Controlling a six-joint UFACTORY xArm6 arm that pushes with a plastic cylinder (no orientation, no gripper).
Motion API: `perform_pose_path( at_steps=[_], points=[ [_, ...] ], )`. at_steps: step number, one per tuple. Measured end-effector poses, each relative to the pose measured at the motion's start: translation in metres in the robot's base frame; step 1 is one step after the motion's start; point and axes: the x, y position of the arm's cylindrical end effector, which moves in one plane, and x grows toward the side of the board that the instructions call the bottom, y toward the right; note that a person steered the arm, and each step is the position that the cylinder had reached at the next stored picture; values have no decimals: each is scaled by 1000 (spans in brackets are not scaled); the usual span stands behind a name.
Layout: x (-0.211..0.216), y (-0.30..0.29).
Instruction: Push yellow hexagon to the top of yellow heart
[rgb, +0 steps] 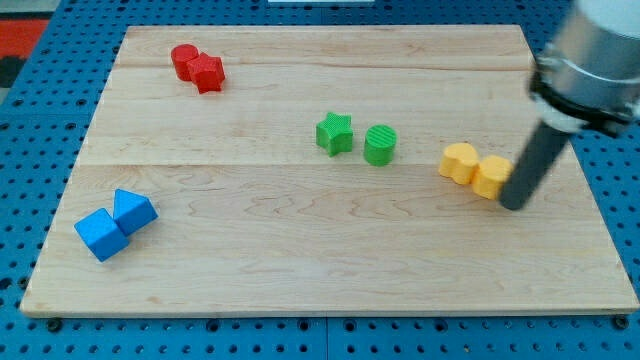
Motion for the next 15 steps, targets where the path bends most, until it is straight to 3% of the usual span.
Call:
perform_pose_path(
  at_steps=[1,2,4,6,7,9,10,11,15],
  points=[
    [-32,-26],
    [-30,14],
    [-65,-79],
    [-33,36],
    [-83,67],
    [-102,-54],
    [-96,-24],
    [-86,-46],
    [-114,-108]
  ],
)
